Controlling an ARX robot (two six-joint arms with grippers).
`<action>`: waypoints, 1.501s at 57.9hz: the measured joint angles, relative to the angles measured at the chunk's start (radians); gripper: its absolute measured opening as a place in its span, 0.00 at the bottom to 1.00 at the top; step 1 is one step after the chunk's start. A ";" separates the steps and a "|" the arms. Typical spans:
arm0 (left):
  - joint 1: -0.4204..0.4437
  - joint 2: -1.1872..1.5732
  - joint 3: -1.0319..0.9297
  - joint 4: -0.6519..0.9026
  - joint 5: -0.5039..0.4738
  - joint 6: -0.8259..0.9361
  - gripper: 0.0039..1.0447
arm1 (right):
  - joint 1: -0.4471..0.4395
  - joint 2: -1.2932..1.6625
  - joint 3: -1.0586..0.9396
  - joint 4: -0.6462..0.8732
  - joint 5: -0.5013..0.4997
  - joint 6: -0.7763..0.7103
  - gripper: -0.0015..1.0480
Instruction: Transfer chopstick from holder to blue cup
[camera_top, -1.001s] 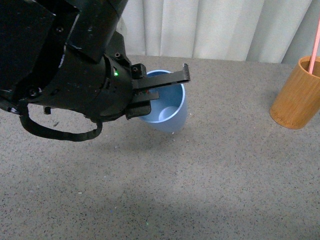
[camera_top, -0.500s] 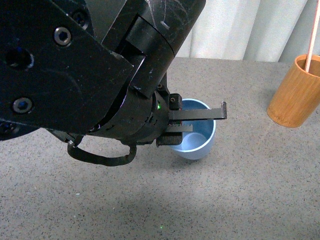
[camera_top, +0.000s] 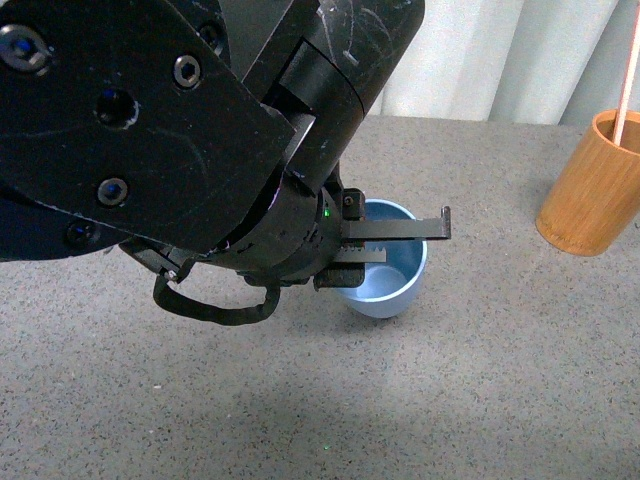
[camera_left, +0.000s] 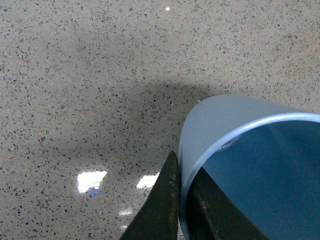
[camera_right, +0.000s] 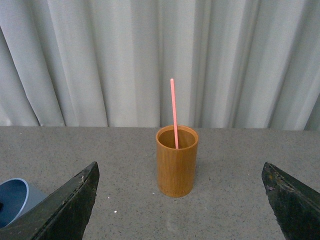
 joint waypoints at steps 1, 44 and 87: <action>0.000 0.000 0.000 0.000 0.000 0.000 0.03 | 0.000 0.000 0.000 0.000 0.000 0.000 0.91; -0.001 -0.005 0.003 -0.003 0.016 -0.018 0.67 | 0.000 0.000 0.000 0.000 0.000 0.000 0.91; 0.313 -0.213 -0.529 1.021 -0.117 0.237 0.64 | 0.000 0.000 0.000 0.000 0.000 0.000 0.91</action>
